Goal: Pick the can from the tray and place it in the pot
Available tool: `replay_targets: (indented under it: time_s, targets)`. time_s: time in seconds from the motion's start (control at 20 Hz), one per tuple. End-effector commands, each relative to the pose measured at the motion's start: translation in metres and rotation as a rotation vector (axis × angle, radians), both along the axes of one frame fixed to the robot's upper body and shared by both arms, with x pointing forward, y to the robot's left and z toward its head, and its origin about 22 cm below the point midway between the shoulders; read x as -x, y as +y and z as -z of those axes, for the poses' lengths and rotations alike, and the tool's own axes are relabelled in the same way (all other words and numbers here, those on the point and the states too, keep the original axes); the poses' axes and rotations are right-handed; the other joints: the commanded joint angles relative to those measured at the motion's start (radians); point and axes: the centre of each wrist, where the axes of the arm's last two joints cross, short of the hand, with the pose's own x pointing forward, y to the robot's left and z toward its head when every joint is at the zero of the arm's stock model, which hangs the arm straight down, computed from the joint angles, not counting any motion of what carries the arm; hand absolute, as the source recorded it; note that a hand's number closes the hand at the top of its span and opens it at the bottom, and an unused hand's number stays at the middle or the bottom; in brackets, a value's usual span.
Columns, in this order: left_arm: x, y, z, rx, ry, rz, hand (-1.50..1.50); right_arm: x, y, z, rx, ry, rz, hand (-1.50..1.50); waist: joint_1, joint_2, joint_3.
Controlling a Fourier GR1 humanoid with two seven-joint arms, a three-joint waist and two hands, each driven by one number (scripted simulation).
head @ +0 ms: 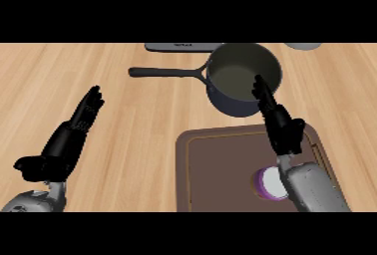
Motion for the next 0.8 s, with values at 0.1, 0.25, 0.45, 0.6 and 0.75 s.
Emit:
replay_targets:
  time_s: [0.1,0.25,0.45,0.6,0.75]
  targets:
    - [-0.009,0.027,-0.012,0.066,0.014,-0.19,0.0,0.016,-0.066,-0.008,0.04,-0.103,0.125,1.5,-0.046,-0.022,-0.016]
    - [-0.008,0.041,-0.02,0.131,0.012,-0.342,0.0,0.018,-0.135,-0.045,0.11,-0.261,0.311,1.5,-0.067,-0.028,-0.015]
    - [-0.012,0.044,-0.02,0.165,0.069,-0.328,0.0,0.066,-0.169,0.005,0.403,-0.206,0.439,-1.5,-0.069,-0.024,-0.015]
    - [-0.02,0.03,-0.021,0.171,0.059,-0.313,0.0,0.086,-0.155,-0.011,0.313,-0.347,0.394,-1.5,-0.053,-0.023,-0.016]
    - [-0.035,0.033,-0.029,0.16,0.073,-0.303,0.0,0.105,-0.157,0.001,0.334,-0.405,0.333,-1.5,-0.047,-0.021,-0.016]
